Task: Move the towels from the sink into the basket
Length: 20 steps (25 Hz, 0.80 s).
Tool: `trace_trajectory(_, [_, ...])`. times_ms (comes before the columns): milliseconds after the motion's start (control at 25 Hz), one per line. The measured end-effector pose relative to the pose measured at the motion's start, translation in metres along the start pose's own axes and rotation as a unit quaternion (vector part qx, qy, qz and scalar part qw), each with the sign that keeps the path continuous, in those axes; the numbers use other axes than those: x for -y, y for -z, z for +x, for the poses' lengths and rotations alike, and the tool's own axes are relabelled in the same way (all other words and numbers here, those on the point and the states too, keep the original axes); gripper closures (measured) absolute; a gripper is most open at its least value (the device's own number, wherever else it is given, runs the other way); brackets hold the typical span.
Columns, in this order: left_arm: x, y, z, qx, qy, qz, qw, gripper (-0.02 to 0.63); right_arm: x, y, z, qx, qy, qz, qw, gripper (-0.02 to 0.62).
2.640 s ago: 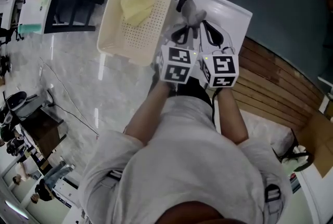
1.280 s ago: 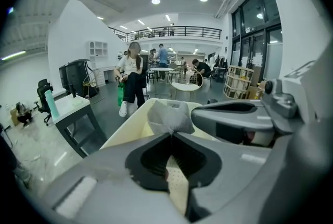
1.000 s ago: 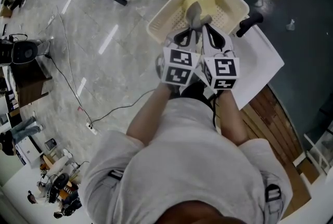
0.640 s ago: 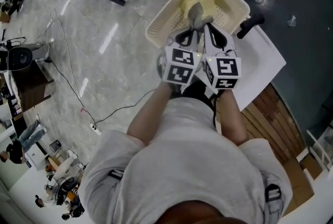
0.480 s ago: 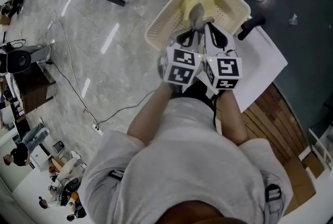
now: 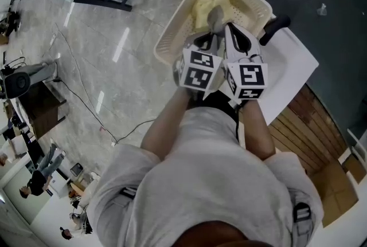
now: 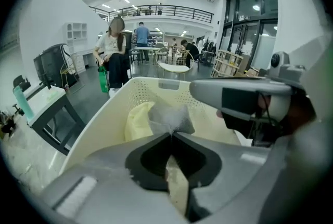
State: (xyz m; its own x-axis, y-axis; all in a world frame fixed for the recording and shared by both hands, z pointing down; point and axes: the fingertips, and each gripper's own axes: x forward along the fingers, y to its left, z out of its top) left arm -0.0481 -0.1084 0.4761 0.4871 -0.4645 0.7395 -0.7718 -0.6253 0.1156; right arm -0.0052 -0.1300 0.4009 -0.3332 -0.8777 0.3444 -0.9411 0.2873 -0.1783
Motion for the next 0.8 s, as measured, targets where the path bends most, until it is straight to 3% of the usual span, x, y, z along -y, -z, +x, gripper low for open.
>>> trace_trajectory(440, [0.002,0.01,0.034,-0.057,0.041,0.005,0.9975,0.574,0.03,0.001,-0.001,-0.002,0.046,0.017,0.999,0.589])
trace_trajectory(800, [0.007,0.023,0.055,-0.075,0.057,0.01,0.9955,0.566,0.044,0.006,-0.007,-0.005,0.073,0.027,0.997,0.589])
